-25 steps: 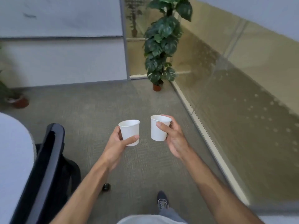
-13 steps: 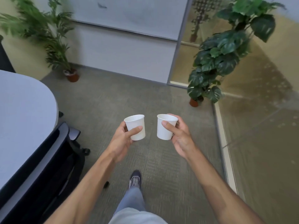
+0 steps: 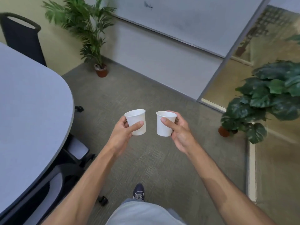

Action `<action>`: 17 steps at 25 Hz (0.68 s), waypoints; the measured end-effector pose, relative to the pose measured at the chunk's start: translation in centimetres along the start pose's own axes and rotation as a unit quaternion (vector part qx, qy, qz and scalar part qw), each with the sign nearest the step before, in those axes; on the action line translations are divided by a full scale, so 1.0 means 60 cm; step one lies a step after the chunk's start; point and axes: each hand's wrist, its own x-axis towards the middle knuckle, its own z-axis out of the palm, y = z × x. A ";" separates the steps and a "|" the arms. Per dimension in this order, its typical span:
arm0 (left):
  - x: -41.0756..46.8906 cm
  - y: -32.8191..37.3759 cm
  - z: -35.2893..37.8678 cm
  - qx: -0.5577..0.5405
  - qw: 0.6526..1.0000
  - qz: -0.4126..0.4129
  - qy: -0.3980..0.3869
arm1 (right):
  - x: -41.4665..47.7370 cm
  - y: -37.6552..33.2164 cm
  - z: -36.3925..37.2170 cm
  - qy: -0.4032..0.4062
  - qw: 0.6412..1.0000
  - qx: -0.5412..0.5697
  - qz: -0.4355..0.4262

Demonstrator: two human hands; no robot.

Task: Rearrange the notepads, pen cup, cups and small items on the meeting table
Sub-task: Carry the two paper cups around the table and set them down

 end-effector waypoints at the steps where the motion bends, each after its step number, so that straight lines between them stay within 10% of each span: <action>1: 0.024 0.016 -0.008 0.000 1.000 0.006 0.012 | 0.037 -0.013 0.013 -0.015 1.000 -0.004 0.002; 17: 0.373 0.168 -0.154 -0.009 0.950 0.092 0.298 | 0.625 -0.125 0.223 -0.298 0.949 -0.086 0.054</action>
